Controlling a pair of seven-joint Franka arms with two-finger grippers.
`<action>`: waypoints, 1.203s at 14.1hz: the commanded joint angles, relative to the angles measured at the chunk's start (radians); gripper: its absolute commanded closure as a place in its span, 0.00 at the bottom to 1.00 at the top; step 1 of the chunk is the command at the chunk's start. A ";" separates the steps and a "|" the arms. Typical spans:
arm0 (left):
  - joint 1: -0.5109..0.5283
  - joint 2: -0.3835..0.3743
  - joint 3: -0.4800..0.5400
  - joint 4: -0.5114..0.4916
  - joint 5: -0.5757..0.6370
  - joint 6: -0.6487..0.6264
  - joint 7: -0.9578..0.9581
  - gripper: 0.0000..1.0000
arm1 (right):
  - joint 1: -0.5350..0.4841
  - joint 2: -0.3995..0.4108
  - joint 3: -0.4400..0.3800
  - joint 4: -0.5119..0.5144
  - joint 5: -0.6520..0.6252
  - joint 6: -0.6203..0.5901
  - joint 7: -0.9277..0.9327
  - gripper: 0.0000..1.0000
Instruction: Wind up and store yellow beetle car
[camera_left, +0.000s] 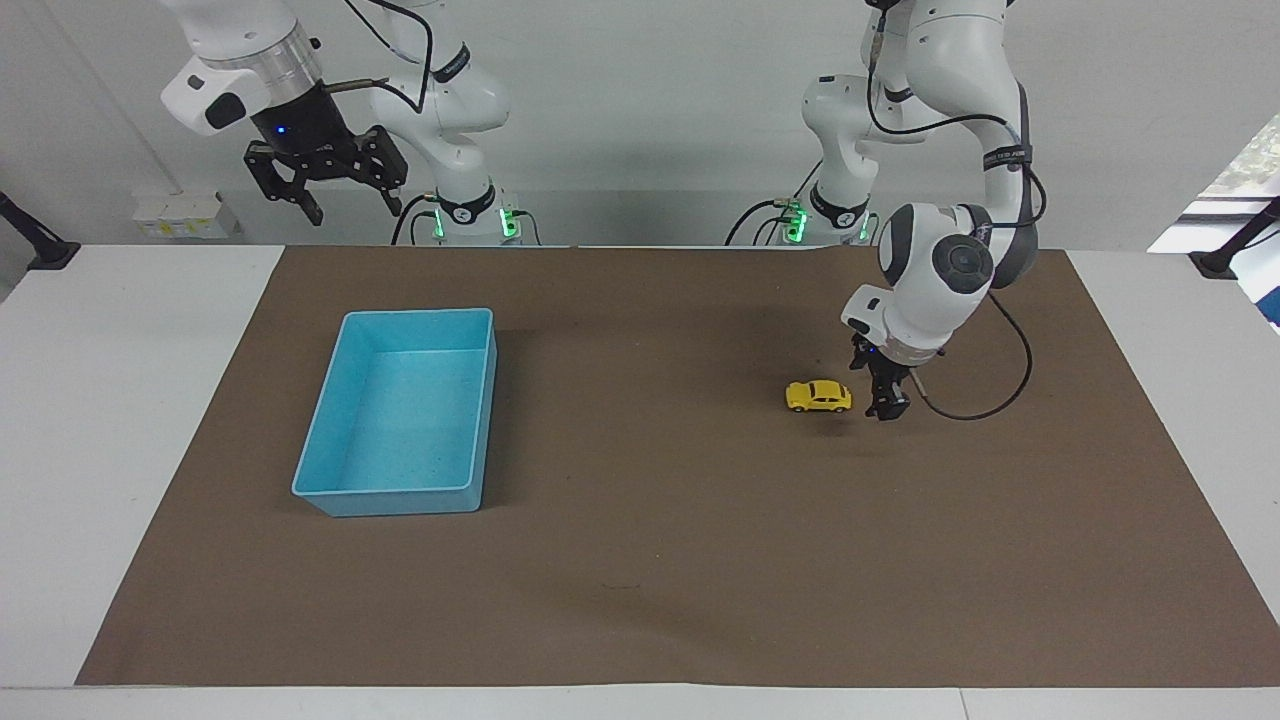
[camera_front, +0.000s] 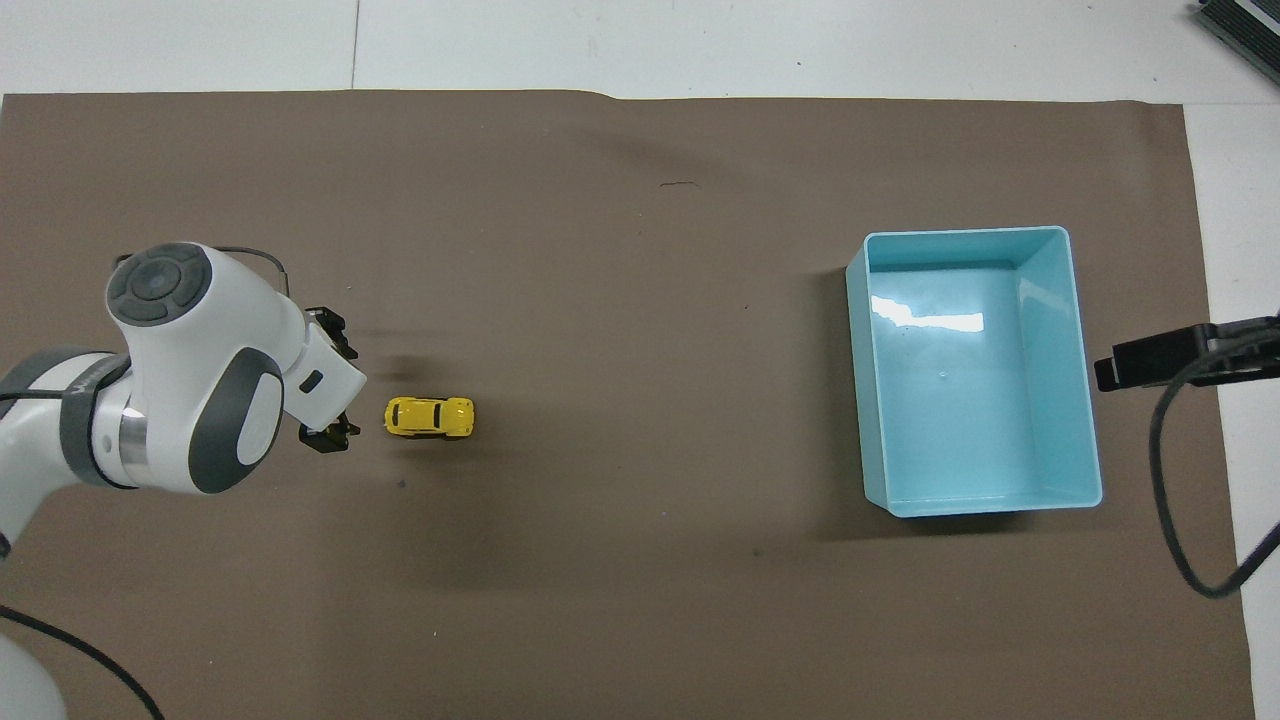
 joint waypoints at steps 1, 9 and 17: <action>0.008 0.002 -0.009 0.099 0.017 -0.082 -0.013 0.00 | -0.008 -0.011 0.004 -0.005 -0.005 -0.009 0.014 0.00; 0.058 -0.087 -0.005 0.224 0.021 -0.233 -0.551 0.00 | -0.008 -0.012 0.004 -0.005 -0.004 -0.013 0.014 0.00; 0.100 -0.089 0.004 0.413 0.021 -0.357 -1.134 0.00 | 0.011 -0.104 0.020 -0.137 0.013 -0.006 -0.139 0.00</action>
